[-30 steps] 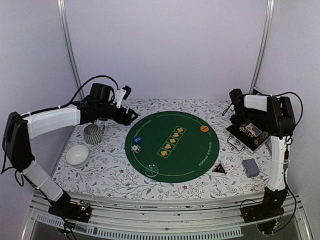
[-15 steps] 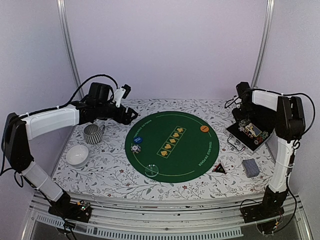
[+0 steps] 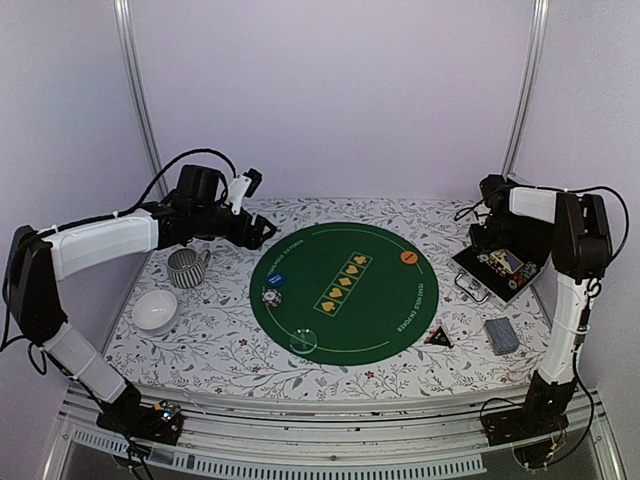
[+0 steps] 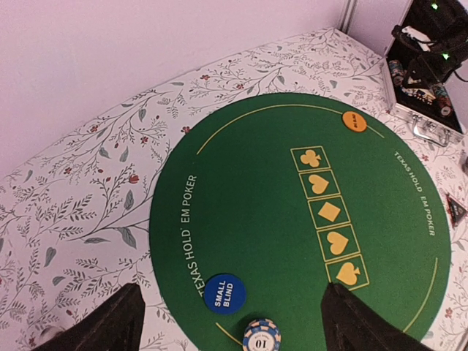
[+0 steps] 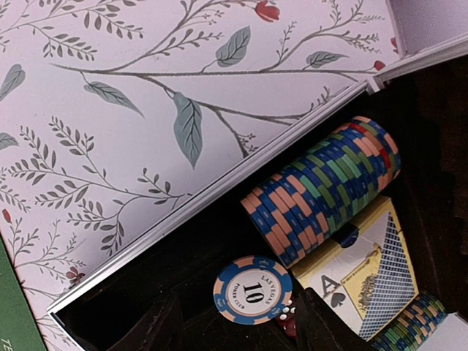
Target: Distribute texas hold em gaming equipment
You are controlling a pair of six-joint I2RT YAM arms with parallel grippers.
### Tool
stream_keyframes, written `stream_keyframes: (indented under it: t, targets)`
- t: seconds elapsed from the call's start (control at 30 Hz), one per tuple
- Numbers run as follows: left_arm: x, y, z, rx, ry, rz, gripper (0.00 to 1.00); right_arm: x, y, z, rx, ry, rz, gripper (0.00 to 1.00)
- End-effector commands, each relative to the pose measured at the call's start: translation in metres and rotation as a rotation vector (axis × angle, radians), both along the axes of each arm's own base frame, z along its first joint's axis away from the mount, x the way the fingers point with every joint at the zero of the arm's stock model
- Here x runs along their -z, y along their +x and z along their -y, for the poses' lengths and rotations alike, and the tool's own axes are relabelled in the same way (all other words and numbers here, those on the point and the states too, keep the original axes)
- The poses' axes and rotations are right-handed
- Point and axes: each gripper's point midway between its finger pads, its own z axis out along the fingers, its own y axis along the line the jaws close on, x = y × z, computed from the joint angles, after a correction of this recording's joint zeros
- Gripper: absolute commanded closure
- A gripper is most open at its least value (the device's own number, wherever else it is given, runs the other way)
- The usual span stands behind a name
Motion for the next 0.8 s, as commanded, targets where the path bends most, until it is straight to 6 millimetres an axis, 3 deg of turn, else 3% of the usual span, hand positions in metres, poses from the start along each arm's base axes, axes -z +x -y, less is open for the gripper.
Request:
stream_keyframes:
  t: [0.0, 0.77]
  targets:
    - [-0.009, -0.001, -0.006, 0.000, -0.012, 0.025, 0.14, 0.019, -0.002, -0.002, 0.037, 0.050, -0.031, 0.46]
    - [-0.010, -0.002, -0.005, 0.005, -0.016, 0.025, 0.14, 0.049, -0.016, 0.010, 0.071, 0.043, -0.099, 0.58]
